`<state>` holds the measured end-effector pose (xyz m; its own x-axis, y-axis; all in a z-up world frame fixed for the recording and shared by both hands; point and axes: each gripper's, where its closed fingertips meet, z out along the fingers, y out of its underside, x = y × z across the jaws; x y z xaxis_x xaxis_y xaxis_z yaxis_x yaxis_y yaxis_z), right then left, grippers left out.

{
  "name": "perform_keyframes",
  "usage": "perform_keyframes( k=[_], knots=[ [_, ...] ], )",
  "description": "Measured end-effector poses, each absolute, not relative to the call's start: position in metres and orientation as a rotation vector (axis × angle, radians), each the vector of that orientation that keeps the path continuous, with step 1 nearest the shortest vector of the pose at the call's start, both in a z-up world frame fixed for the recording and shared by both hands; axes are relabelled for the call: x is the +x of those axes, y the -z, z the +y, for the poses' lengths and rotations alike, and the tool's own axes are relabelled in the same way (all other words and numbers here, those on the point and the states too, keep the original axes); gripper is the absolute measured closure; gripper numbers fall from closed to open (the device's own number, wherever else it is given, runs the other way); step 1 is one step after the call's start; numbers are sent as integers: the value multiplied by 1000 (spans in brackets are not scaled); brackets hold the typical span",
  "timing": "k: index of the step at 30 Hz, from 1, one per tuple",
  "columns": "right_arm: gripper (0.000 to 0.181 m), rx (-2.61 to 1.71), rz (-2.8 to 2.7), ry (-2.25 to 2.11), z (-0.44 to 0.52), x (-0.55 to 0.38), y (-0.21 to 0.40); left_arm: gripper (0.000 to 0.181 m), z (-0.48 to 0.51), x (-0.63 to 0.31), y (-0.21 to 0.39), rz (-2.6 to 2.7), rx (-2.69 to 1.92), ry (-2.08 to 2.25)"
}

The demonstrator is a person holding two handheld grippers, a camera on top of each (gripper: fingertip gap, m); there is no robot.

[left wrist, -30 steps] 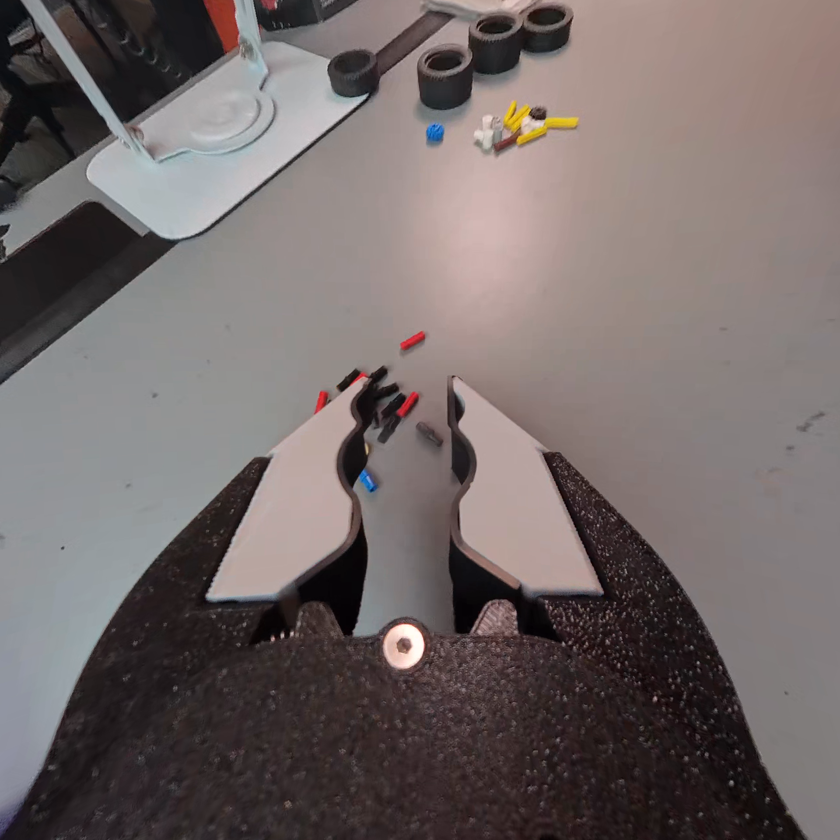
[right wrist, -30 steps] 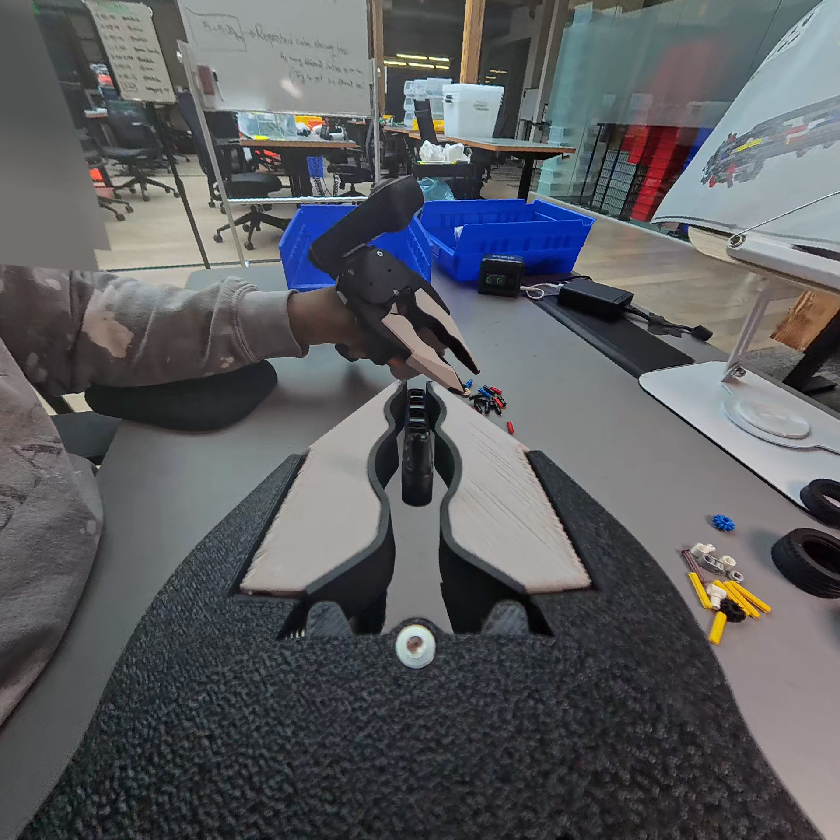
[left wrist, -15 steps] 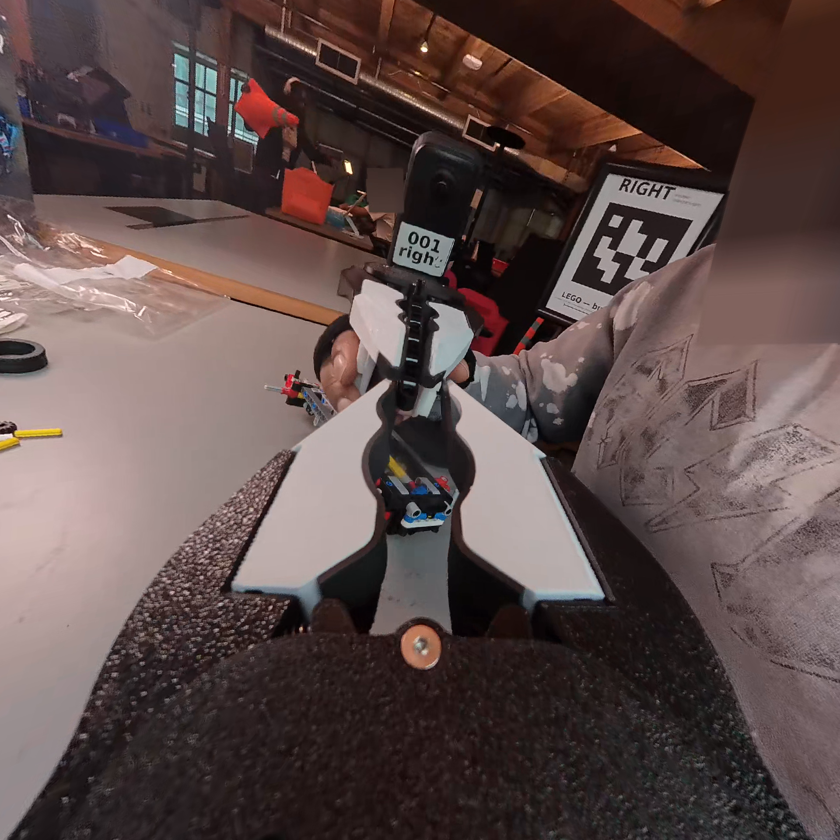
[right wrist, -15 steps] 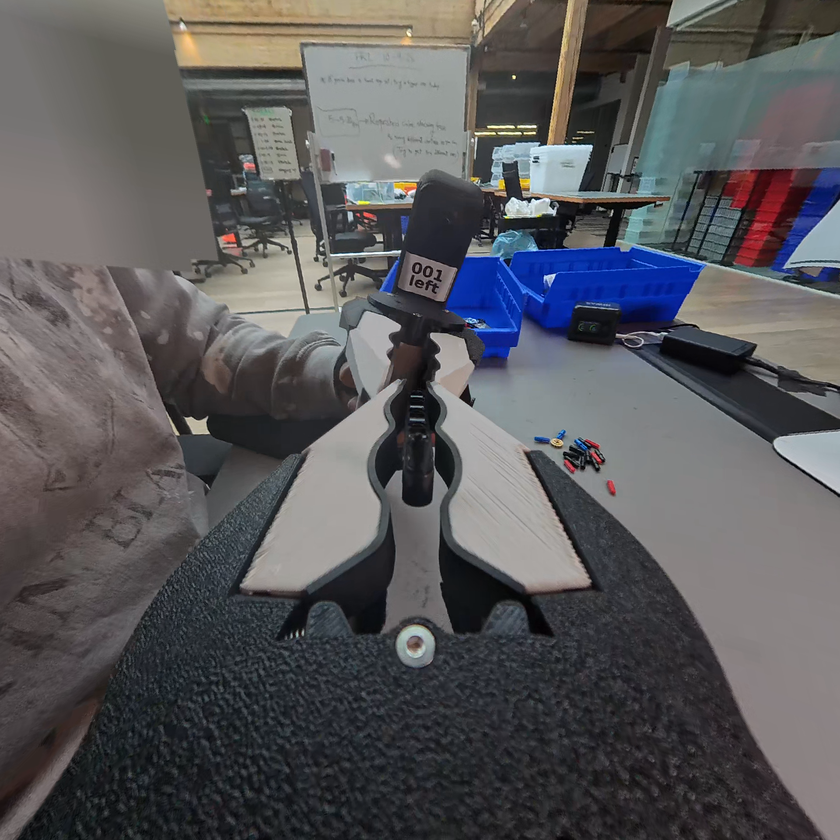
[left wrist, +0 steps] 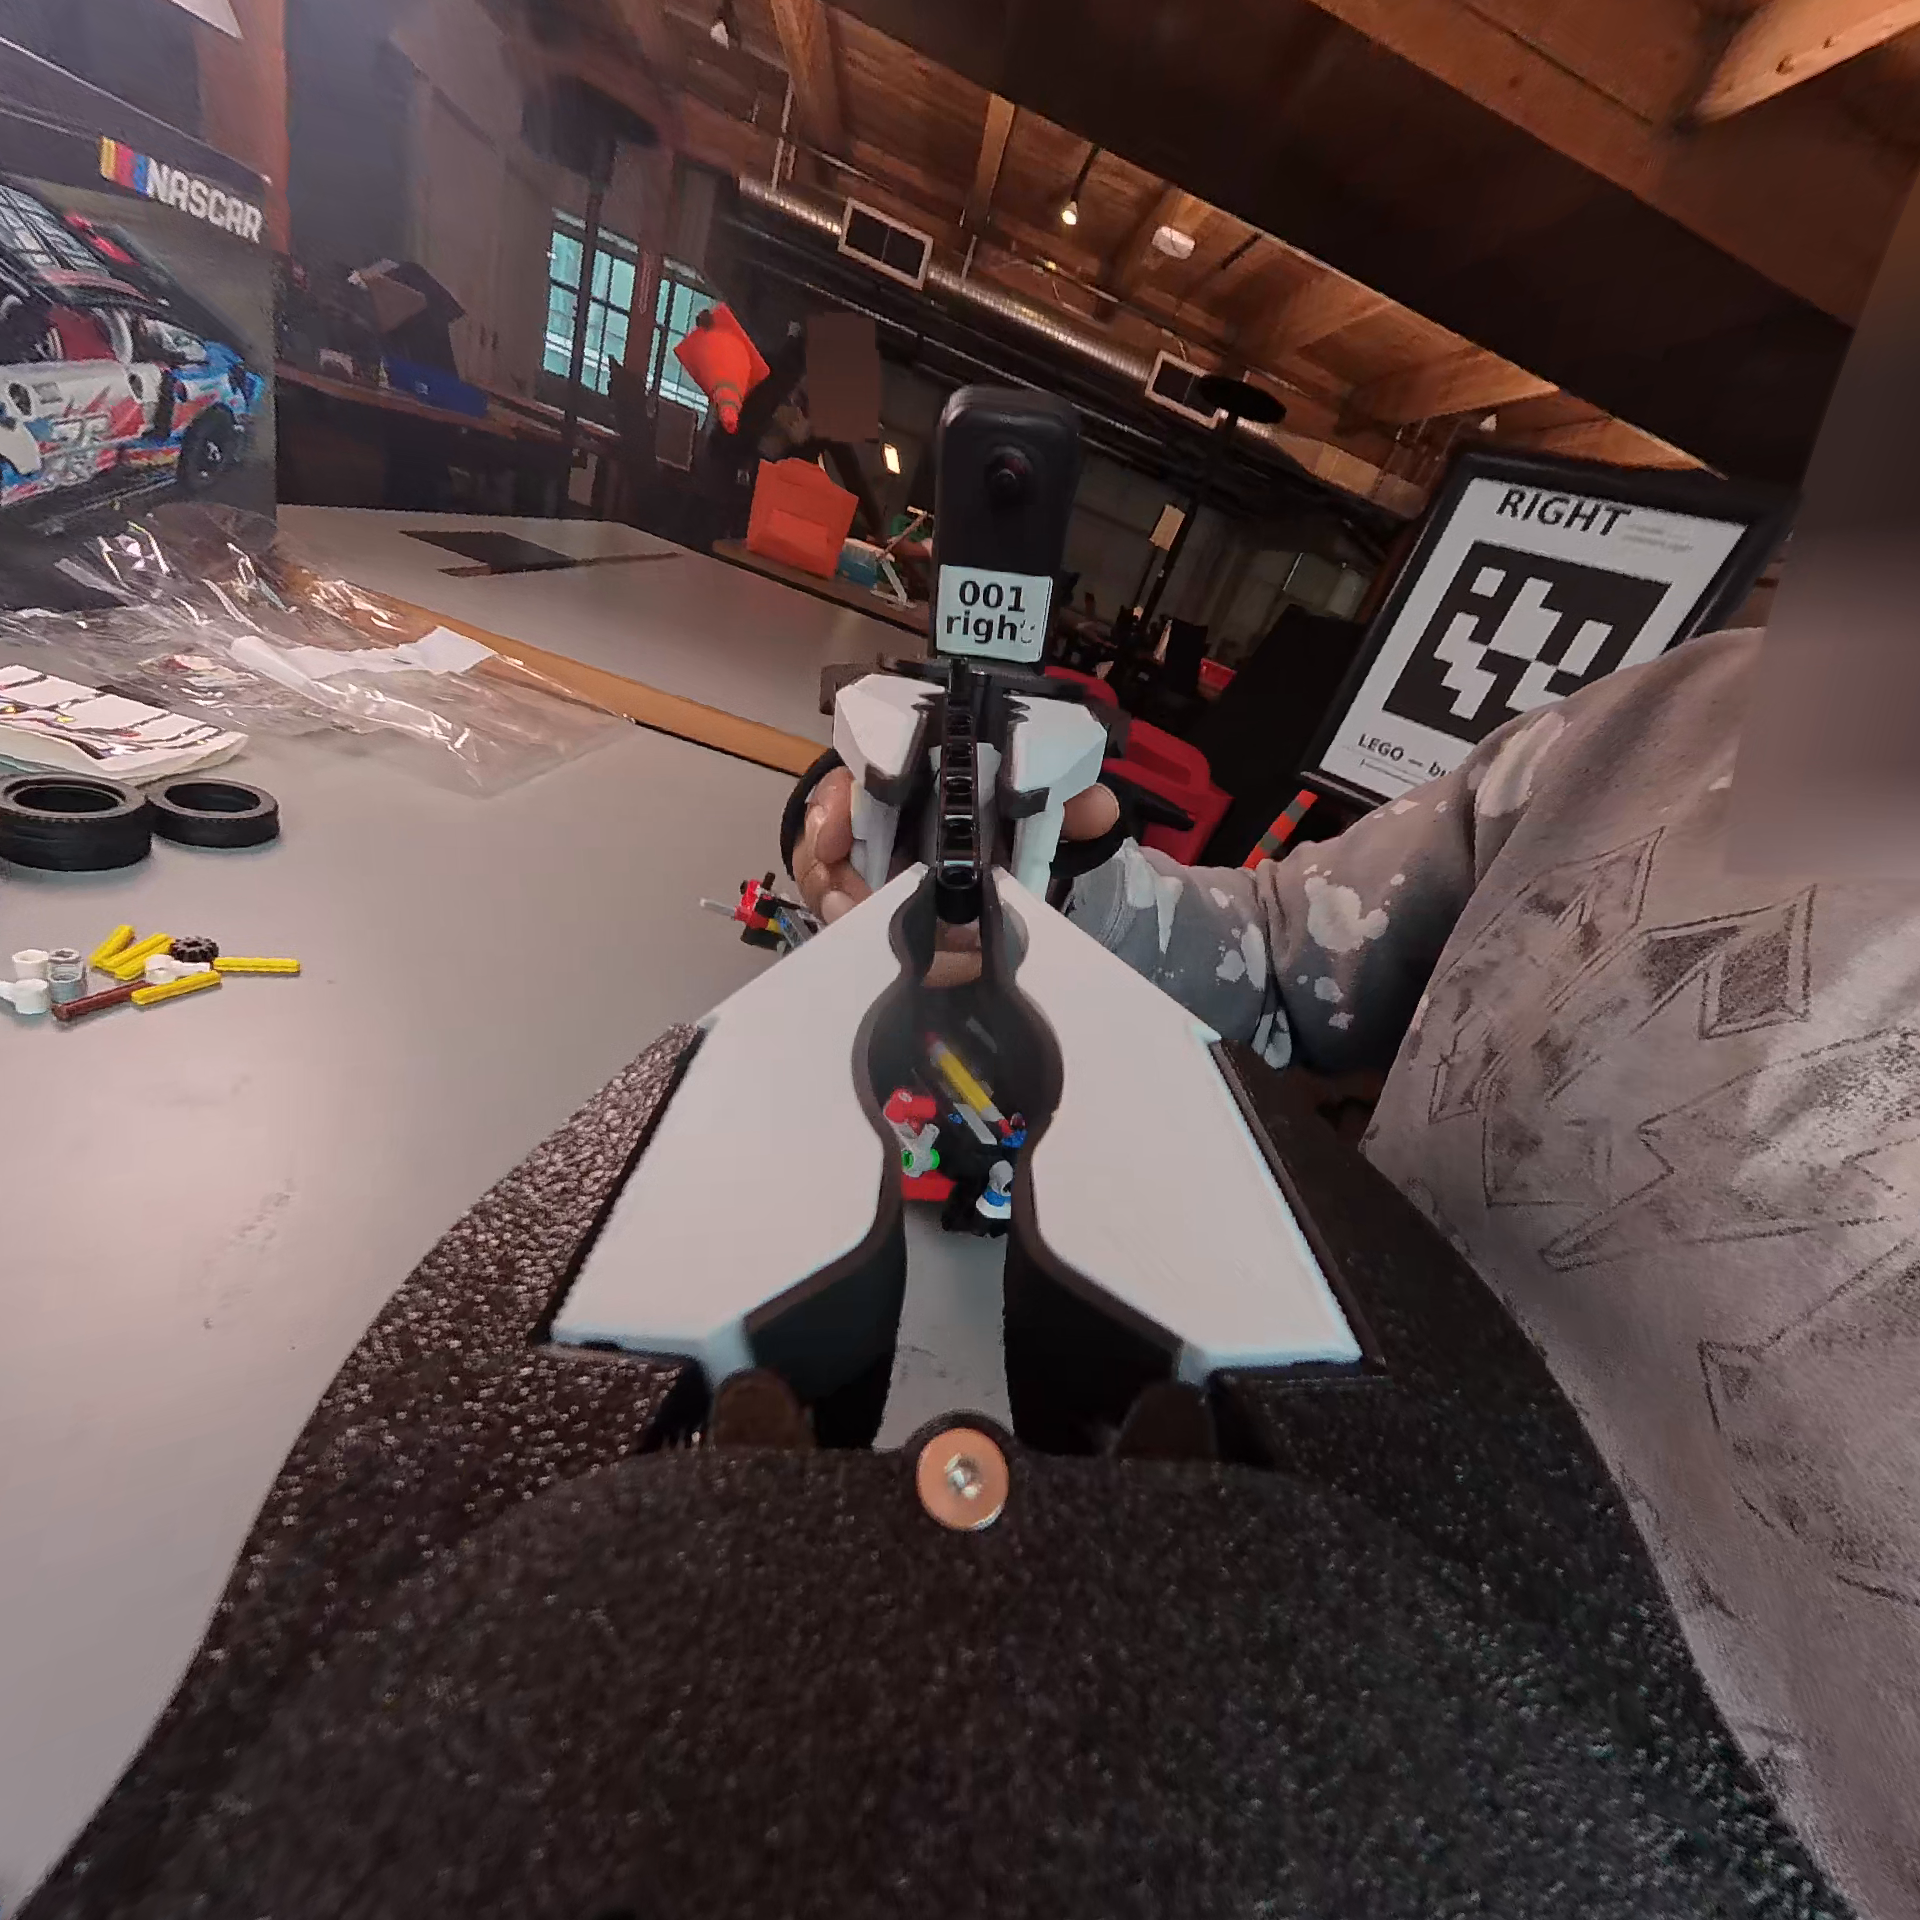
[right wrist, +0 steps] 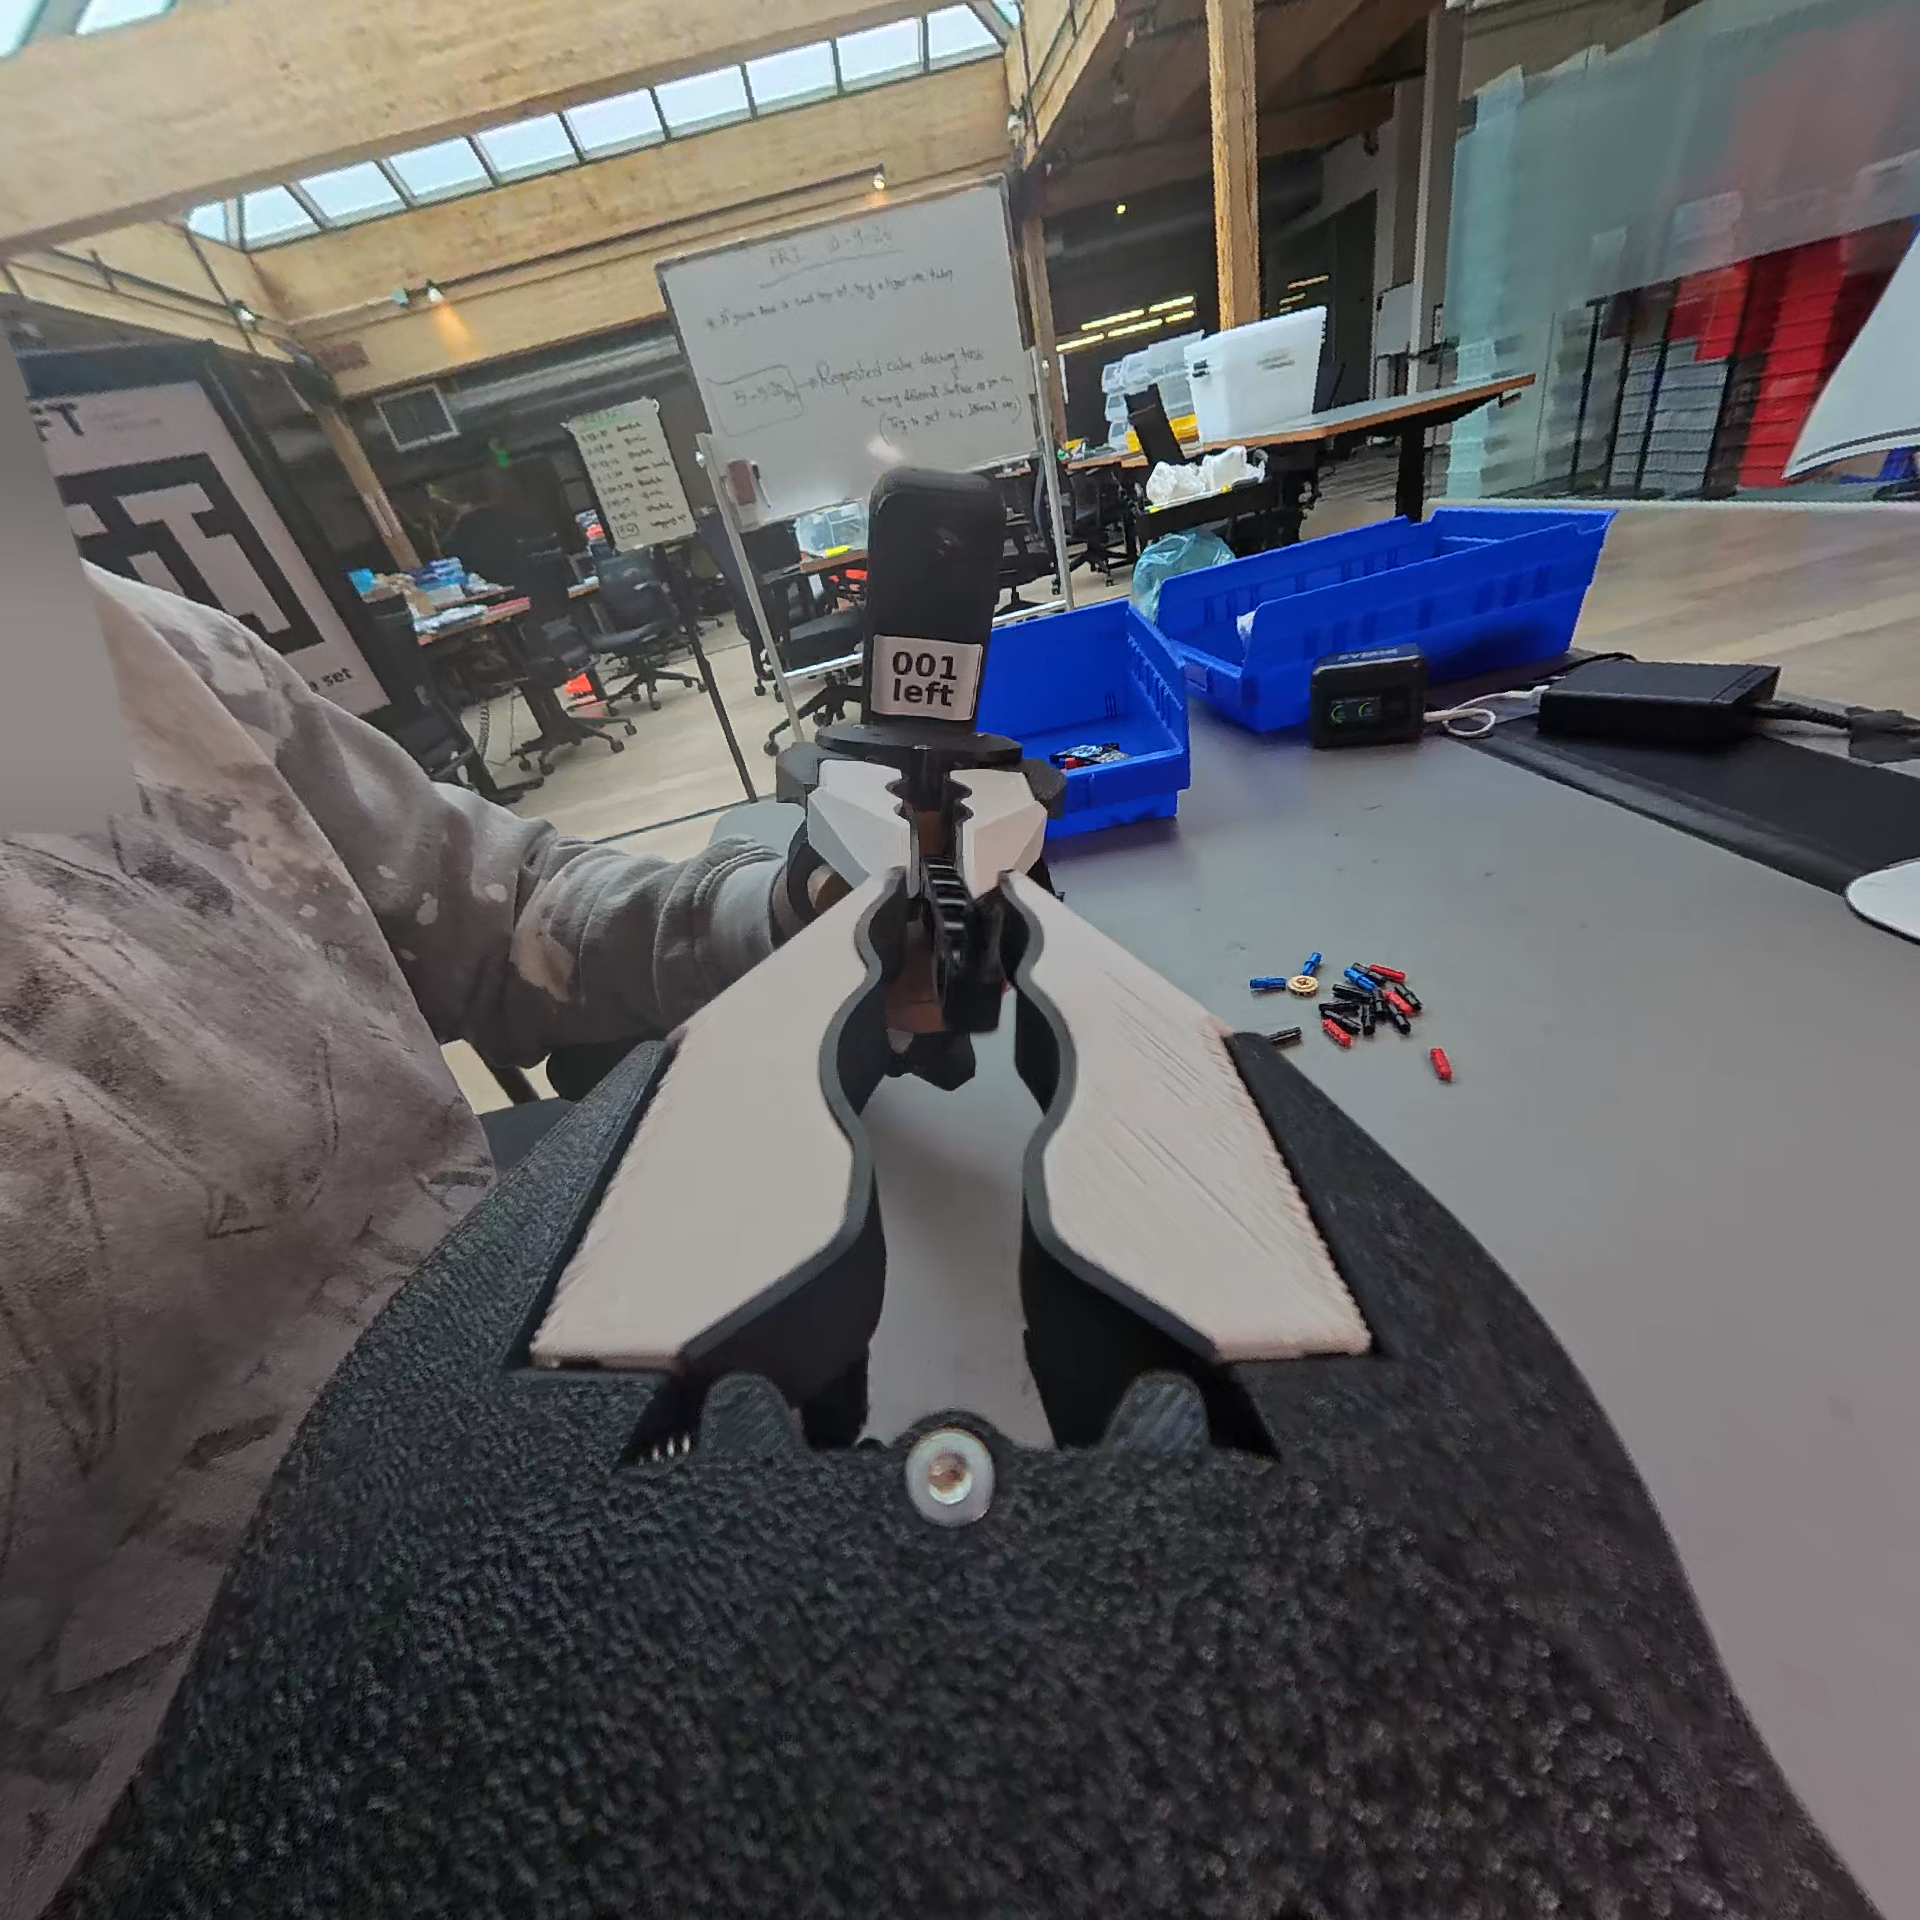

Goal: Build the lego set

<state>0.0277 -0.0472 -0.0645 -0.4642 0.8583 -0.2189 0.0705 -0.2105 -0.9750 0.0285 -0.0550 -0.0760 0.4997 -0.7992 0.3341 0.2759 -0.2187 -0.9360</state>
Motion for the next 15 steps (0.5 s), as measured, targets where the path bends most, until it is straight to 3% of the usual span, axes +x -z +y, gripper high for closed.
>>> perform_keyframes(
  k=[2, 5, 12, 14, 15],
  knots=[
    [144, -1129, -1378, -1744, -34, 29, 55, 174, -53, 15, 66, 411, -1414, 1078],
    [138, -1159, -1239, -1780, -14, 32, 44, 175, -49, -12, 50, 260, -1293, 1088],
    [151, -1136, -1042, -1864, -17, 23, 29, 175, -45, 5, 49, 138, -1189, 1206],
    [173, -1099, -1032, -1881, -21, 24, 24, 175, -43, 17, 51, 124, -1183, 1238],
    [174, -1068, -1036, -1877, -23, 27, 21, 174, -42, 23, 53, 135, -1192, 1246]
  ],
)
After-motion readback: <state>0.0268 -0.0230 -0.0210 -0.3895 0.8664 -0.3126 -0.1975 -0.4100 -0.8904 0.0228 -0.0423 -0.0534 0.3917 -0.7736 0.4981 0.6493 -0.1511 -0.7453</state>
